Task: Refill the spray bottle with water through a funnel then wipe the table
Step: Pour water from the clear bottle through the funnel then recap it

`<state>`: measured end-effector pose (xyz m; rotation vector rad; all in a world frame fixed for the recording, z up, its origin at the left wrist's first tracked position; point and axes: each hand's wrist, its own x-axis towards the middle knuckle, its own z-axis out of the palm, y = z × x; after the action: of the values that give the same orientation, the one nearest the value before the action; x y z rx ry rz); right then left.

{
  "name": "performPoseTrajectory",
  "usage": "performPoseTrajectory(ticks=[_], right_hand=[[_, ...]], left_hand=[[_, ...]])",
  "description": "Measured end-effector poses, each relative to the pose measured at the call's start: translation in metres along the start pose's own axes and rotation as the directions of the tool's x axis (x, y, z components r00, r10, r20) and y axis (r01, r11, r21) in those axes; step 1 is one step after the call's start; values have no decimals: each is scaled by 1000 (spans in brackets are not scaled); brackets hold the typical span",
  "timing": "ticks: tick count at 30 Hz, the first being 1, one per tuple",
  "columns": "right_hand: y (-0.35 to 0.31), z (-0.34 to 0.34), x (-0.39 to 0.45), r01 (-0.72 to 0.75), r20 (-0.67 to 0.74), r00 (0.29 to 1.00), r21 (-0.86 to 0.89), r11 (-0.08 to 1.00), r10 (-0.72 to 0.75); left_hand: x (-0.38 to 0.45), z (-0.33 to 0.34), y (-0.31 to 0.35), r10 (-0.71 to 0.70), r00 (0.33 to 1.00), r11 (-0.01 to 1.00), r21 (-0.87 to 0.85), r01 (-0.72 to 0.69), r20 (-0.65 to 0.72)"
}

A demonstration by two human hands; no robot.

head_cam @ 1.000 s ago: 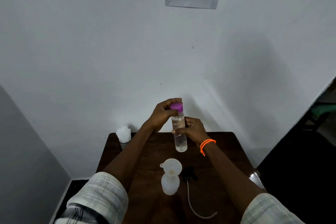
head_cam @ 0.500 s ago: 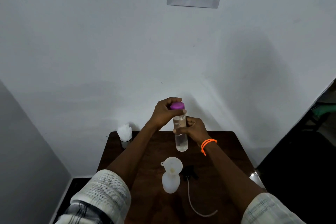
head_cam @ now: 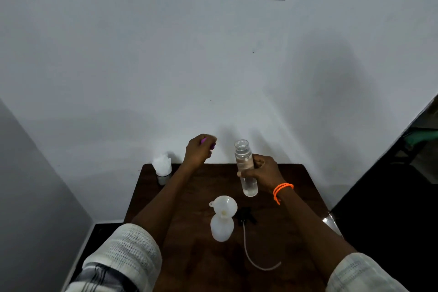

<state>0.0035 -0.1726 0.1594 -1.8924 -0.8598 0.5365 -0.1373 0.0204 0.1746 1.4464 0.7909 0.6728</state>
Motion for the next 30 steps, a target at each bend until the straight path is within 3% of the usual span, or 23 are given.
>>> performPoseTrajectory(ticks=[8, 14, 30], right_hand=[[45, 0, -13, 2, 21, 1000, -197, 981, 3], [68, 7, -26, 28, 105, 995, -265, 964, 0], [113, 14, -28, 123, 177, 983, -398, 909, -56]], left_hand=[[-23, -30, -86, -195, 978, 942, 266, 206, -67], [-42, -41, -134, -333, 942, 885, 360, 295, 48], [-59, -19, -172, -447, 890, 884, 197, 425, 90]])
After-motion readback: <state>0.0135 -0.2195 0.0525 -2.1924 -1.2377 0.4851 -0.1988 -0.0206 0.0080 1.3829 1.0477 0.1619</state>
